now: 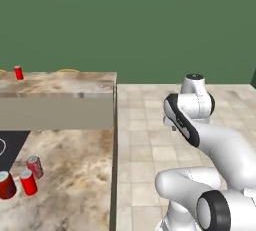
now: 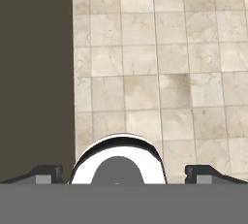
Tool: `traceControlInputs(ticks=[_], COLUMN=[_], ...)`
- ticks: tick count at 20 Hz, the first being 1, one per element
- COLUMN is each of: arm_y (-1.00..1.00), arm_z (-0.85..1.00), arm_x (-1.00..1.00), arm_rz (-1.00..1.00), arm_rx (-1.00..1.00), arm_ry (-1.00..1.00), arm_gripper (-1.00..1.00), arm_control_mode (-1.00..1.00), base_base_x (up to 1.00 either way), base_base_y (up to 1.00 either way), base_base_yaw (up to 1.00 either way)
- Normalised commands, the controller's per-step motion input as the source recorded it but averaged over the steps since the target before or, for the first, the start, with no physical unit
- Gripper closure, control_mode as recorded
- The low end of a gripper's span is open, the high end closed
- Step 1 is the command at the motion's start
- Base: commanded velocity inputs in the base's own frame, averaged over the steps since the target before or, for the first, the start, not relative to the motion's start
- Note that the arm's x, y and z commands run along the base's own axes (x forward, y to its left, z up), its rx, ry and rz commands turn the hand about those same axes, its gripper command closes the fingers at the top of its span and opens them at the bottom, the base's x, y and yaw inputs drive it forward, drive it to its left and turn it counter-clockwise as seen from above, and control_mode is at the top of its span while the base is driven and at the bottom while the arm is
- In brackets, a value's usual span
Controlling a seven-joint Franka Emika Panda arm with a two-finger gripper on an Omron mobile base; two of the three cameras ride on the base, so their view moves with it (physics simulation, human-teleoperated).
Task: Four empty soda cans are scattered around the kitchen. Gather all the cans and cluster them next to the stove for recycling.
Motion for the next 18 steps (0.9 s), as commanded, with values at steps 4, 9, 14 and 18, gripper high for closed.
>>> traceControlInputs(ticks=[4, 9, 14, 18], arm_y=[0.0, 0.0, 0.0, 0.0], arm_z=[0.0, 0.0, 0.0, 0.0], arm_x=[0.0, 0.0, 0.0, 0.0], arm_rz=[0.0, 0.0, 0.0, 0.0], arm_rx=[0.0, 0.0, 0.0, 0.0], arm_ry=[0.0, 0.0, 0.0, 0.0], arm_gripper=[-1.0, -1.0, -1.0, -1.0], arm_control_mode=[1.0, 1.0, 1.0, 1.0], base_base_x=[0.63, 0.64, 0.64, 0.64], base_base_y=[-0.41, -0.41, -0.41, -0.41], base_base_yaw=[0.0, 0.0, 0.0, 0.0])
